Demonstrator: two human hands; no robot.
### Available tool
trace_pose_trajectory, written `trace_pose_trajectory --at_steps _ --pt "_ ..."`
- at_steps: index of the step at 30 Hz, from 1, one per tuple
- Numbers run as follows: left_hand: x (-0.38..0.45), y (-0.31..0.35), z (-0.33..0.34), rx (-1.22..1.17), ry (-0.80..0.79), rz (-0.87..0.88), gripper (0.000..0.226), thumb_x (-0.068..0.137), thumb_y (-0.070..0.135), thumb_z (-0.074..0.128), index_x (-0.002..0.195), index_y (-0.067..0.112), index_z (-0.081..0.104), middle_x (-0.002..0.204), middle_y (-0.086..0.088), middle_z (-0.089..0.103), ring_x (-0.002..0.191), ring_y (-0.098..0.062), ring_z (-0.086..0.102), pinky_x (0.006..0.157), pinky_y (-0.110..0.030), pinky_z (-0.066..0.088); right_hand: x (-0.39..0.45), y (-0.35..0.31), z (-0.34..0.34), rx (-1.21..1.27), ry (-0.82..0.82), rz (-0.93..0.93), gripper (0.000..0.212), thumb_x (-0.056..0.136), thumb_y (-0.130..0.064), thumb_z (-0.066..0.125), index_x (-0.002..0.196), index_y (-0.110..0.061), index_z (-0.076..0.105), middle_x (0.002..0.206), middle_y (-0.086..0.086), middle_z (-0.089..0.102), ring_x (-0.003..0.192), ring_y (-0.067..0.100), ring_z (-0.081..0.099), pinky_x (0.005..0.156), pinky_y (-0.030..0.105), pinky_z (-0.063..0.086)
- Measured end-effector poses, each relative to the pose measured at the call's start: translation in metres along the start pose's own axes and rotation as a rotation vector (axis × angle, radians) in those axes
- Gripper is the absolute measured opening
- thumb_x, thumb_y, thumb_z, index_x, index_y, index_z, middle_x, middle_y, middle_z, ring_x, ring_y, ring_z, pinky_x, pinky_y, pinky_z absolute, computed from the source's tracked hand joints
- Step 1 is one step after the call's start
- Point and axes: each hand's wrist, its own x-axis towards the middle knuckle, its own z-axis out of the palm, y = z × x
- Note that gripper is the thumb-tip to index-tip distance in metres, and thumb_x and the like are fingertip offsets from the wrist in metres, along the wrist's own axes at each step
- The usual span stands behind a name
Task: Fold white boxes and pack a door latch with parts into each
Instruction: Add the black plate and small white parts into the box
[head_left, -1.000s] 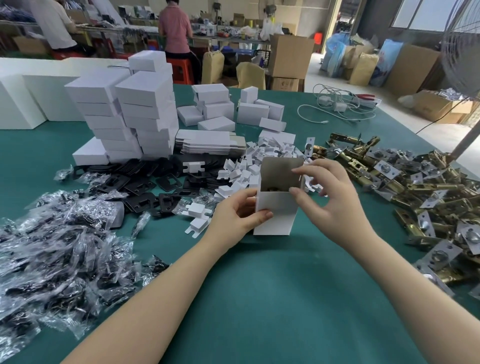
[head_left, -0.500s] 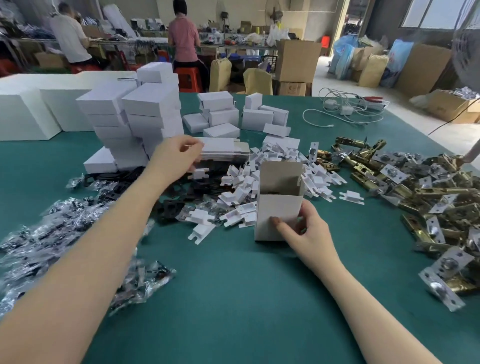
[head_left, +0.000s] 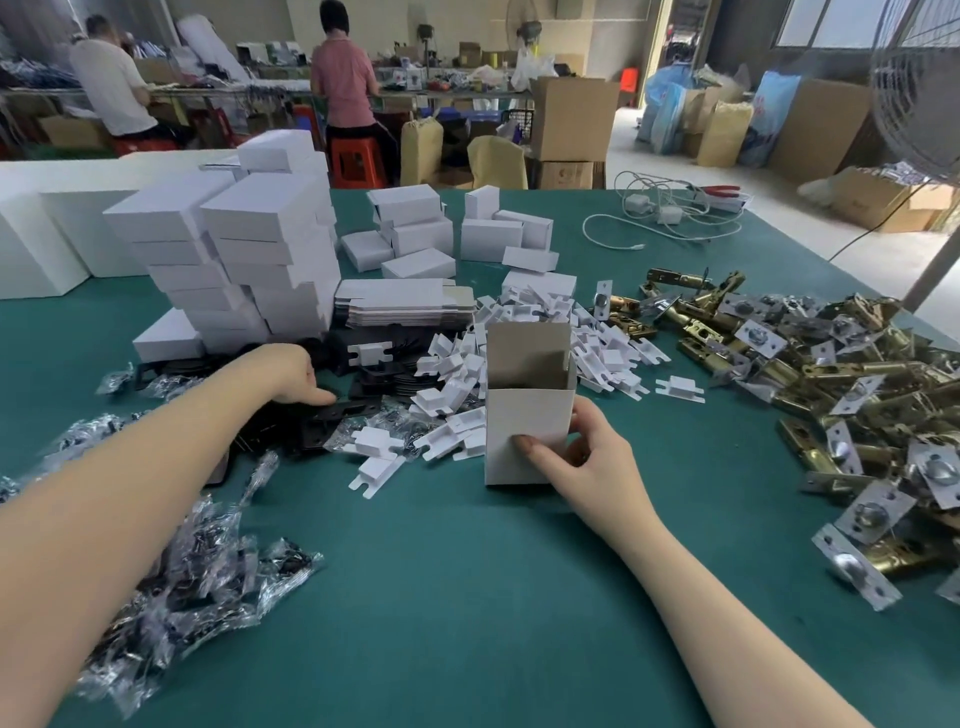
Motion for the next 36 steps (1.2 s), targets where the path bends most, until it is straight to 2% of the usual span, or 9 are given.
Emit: trace_pose_trajectory --at_steps 4,9,11,13,19,24,28,33,36 --pt "0.003 -0.010 0.002 -0.066 0.033 0.015 0.040 0.087 0.047 0.067 0.105 0.011 0.067 0.100 -0.002 0.066 0.088 -0.020 0.055 0.082 -0.028 0.046 0.001 0.001 0.000 -0.001 -0.005 0.006 0.039 0.072 -0.059 0.071 0.100 -0.070 0.047 0.095 -0.012 0.063 0.069 0.012 0.053 0.061 0.013 0.045" --pt "0.005 -0.025 0.009 -0.405 0.133 0.061 0.063 0.076 0.036 0.083 0.129 0.014 0.057 0.123 -0.006 0.062 0.112 -0.026 0.059 0.092 -0.031 0.047 0.002 0.001 0.000 -0.002 0.006 0.019 0.042 0.063 -0.071 0.065 0.100 -0.072 0.046 0.095 -0.012 0.063 0.065 0.005 0.051 0.060 0.012 0.044" --pt "0.005 -0.026 0.012 -0.534 0.163 0.102 0.045 0.075 0.030 0.085 0.115 0.021 0.067 0.105 0.002 0.065 0.089 -0.018 0.065 0.072 -0.026 0.055 0.002 0.001 0.000 -0.009 0.007 0.019 0.040 0.067 -0.068 0.067 0.100 -0.073 0.045 0.095 -0.013 0.062 0.067 0.008 0.052 0.059 0.011 0.044" --pt "0.004 -0.024 0.016 -0.787 0.124 0.089 0.027 0.076 0.019 0.084 0.099 0.021 0.070 0.094 -0.001 0.065 0.076 -0.015 0.066 0.058 -0.021 0.057 0.002 0.002 -0.001 -0.014 0.008 0.022 0.040 0.070 -0.065 0.069 0.099 -0.074 0.044 0.094 -0.013 0.062 0.067 0.007 0.052 0.059 0.011 0.044" --pt "-0.007 -0.011 0.019 -1.725 0.012 0.083 0.012 0.092 0.005 0.064 0.094 0.015 0.058 0.092 -0.006 0.071 0.071 -0.009 0.073 0.057 -0.018 0.057 0.001 0.003 -0.001 -0.001 0.008 0.039 0.036 0.074 -0.057 0.073 0.102 -0.064 0.051 0.094 -0.008 0.064 0.063 0.003 0.048 0.060 0.012 0.043" --pt "-0.021 -0.002 0.015 -2.086 -0.111 0.234 0.022 0.080 0.025 0.070 0.100 0.016 0.067 0.100 -0.004 0.076 0.088 -0.012 0.073 0.059 -0.016 0.056 0.001 0.003 -0.001 0.001 0.005 0.039 0.034 0.077 -0.052 0.074 0.101 -0.061 0.052 0.090 -0.010 0.063 0.062 0.002 0.048 0.059 0.011 0.043" --pt "-0.023 0.006 0.020 -2.014 -0.034 0.247 0.018 0.084 0.004 0.068 0.094 0.018 0.073 0.091 -0.003 0.074 0.076 -0.010 0.072 0.057 -0.014 0.054 0.002 0.004 -0.001 -0.005 0.001 0.040 0.033 0.078 -0.051 0.074 0.102 -0.058 0.053 0.090 -0.009 0.064 0.061 0.002 0.047 0.058 0.011 0.042" --pt "-0.023 0.000 0.017 -0.944 0.445 0.205 0.038 0.080 0.019 0.080 0.109 0.027 0.056 0.085 0.009 0.069 0.073 -0.002 0.062 0.065 -0.023 0.043 0.003 0.005 -0.001 -0.014 0.002 0.039 0.032 0.079 -0.050 0.074 0.101 -0.057 0.053 0.090 -0.008 0.065 0.060 0.002 0.048 0.057 0.011 0.042" --pt "-0.027 0.002 0.009 -1.098 0.417 0.200 0.039 0.085 0.021 0.075 0.116 0.025 0.054 0.084 0.008 0.068 0.072 -0.005 0.062 0.066 -0.025 0.048 0.004 0.006 -0.001 -0.017 0.000 0.041 0.033 0.078 -0.051 0.074 0.104 -0.057 0.053 0.093 -0.006 0.065 0.061 0.003 0.047 0.058 0.012 0.042"
